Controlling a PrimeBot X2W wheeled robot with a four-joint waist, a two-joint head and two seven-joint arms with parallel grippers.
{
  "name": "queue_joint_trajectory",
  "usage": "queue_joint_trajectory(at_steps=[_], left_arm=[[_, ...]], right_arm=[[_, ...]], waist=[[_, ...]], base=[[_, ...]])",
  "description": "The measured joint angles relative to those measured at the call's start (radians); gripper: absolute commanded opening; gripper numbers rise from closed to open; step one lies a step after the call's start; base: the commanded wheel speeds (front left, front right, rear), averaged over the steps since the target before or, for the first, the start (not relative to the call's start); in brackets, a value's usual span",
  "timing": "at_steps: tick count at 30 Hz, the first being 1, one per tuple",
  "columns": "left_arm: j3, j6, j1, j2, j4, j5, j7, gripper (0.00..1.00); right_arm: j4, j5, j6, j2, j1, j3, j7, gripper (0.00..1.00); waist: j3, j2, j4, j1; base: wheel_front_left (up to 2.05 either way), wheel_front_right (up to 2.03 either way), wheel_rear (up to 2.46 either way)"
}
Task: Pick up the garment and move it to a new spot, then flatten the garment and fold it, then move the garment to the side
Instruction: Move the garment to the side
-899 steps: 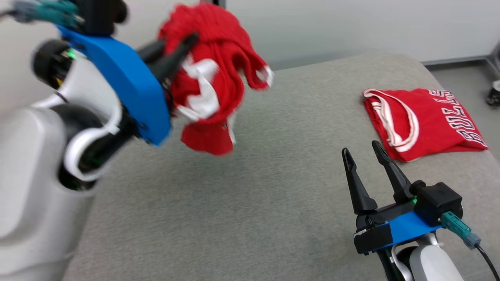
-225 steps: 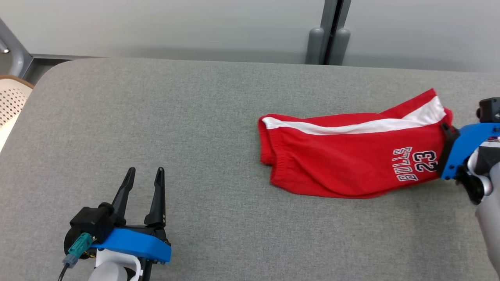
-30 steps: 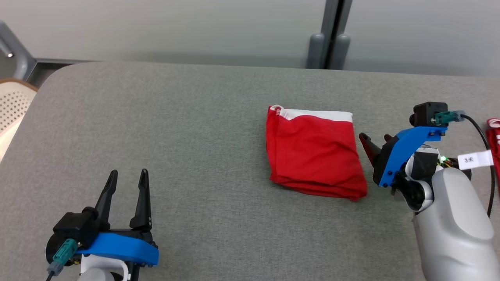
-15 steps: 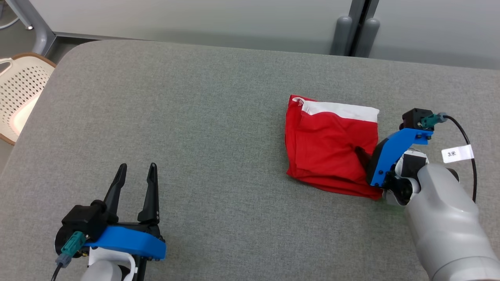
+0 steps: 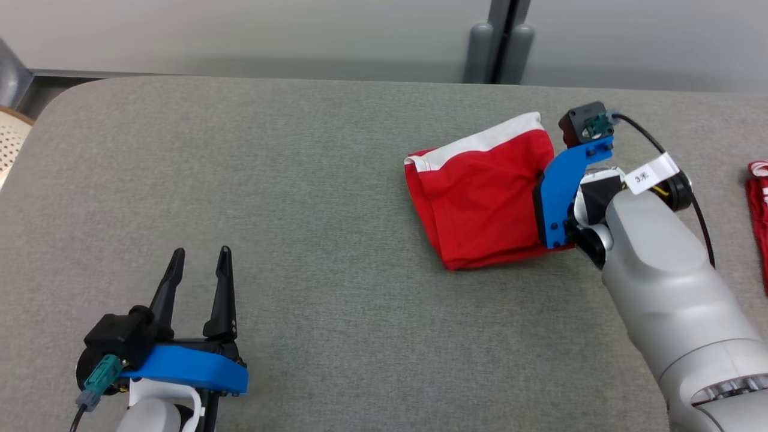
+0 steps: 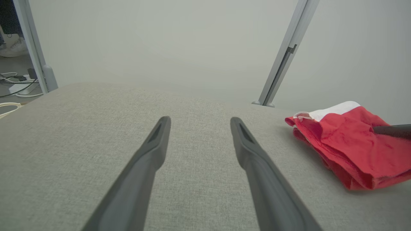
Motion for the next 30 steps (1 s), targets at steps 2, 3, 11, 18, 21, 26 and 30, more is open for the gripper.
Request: queue_joint_trajectory(at_steps=[2, 3, 11, 18, 21, 26, 30], left_arm=[[0.007, 0.000, 0.000, 0.001, -0.011, 0.006, 0.000, 1.00], [0.012, -0.003, 0.000, 0.001, -0.018, 0.007, 0.000, 1.00], [0.036, -0.007, -0.007, 0.008, -0.066, 0.016, 0.000, 1.00], [0.025, -0.016, -0.054, 0.019, -0.083, 0.024, 0.000, 1.00], [0.020, -0.018, -0.069, 0.030, -0.092, 0.027, 0.006, 1.00], [0.018, -0.022, -0.095, 0.050, -0.116, 0.032, 0.023, 1.00], [0.012, -0.025, -0.116, 0.060, -0.138, 0.034, 0.033, 1.00]], right_arm=[[-0.018, -0.015, 0.000, -0.012, -0.027, 0.035, 0.017, 0.00], [-0.029, -0.021, 0.000, -0.020, -0.039, 0.058, 0.028, 0.00], [-0.138, 0.021, 0.000, -0.145, -0.096, 0.194, 0.118, 0.00], [-0.254, 0.064, 0.000, -0.302, -0.092, 0.203, 0.163, 0.00], [-0.301, 0.065, 0.000, -0.360, -0.071, 0.198, 0.184, 0.00], [-0.369, 0.041, 0.000, -0.453, -0.033, 0.163, 0.193, 0.00], [-0.399, -0.016, 0.000, -0.519, -0.005, 0.123, 0.187, 0.00]], waist=[[-0.001, 0.0000, -0.023, 0.0000], [-0.001, 0.0000, -0.036, 0.0000], [0.024, 0.0000, -0.155, 0.0000], [0.080, 0.0000, -0.241, 0.0000], [0.111, 0.0000, -0.264, 0.0000], [0.165, 0.0000, -0.285, 0.0000], [0.207, 0.0000, -0.285, 0.0000]], base=[[0.00, 0.00, 0.00], [0.00, 0.00, 0.00], [0.00, 0.00, 0.00], [0.00, 0.00, 0.00], [0.00, 0.00, 0.00], [0.00, 0.00, 0.00], [0.00, 0.00, 0.00]])
